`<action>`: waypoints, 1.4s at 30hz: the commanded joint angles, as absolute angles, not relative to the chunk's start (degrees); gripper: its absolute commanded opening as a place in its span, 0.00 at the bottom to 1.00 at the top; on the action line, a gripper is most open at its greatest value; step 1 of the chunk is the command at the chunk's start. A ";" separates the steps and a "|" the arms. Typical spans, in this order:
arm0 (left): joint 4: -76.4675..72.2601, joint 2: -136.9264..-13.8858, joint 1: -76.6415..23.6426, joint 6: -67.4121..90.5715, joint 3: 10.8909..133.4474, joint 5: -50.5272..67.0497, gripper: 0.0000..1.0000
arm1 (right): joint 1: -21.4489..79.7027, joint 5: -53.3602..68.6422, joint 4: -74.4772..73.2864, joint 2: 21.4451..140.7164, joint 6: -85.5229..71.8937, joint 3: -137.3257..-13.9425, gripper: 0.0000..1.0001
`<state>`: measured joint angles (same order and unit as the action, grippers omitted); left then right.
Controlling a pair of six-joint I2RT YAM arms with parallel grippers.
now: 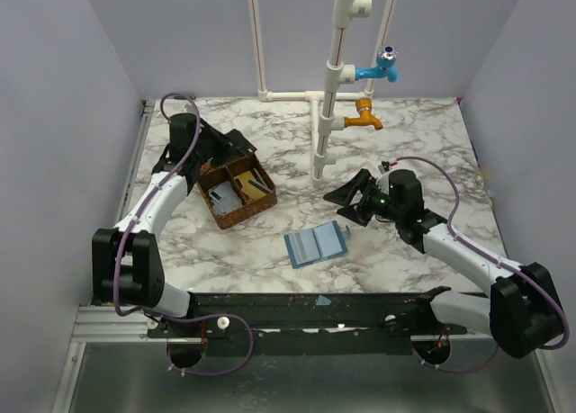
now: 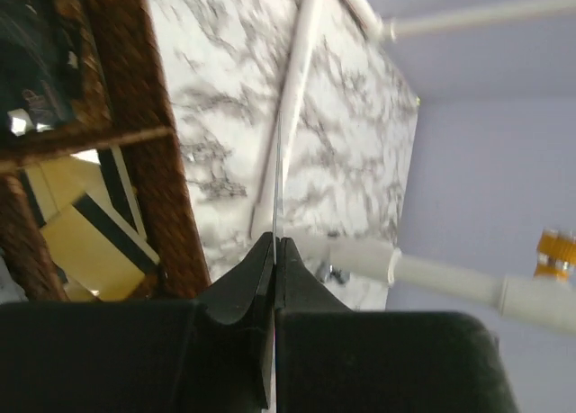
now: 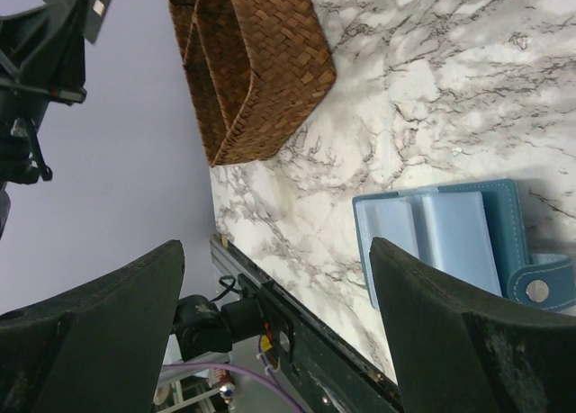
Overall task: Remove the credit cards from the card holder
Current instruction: Place the credit card in the storage box, then remove the credit card from the card holder.
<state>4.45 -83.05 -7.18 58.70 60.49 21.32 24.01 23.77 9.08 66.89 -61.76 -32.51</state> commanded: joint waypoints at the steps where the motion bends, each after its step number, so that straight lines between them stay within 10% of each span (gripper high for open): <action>1: 1.70 -85.55 -4.70 65.34 61.38 6.30 0.00 | 24.17 24.13 5.56 66.11 -59.67 -33.60 0.87; 14: 2.05 -94.42 -1.44 70.78 65.96 2.71 0.00 | 24.17 24.07 3.80 62.81 -59.47 -32.26 0.87; 21: 2.24 -95.56 -1.19 68.95 66.99 4.45 0.60 | 24.15 22.92 0.99 60.36 -58.16 -32.62 0.88; 28: 3.46 -91.77 -1.23 64.44 66.86 6.74 0.79 | 24.10 19.96 -5.36 61.67 -53.48 -35.92 0.89; 42: 12.99 -75.49 -7.03 52.43 56.89 16.58 0.85 | 42.39 -2.47 -15.39 70.37 -43.34 -45.43 0.89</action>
<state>7.84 -80.71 -4.47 57.71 60.58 12.40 35.40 9.21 -11.22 66.46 -47.20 -41.91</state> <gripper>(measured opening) 0.843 0.893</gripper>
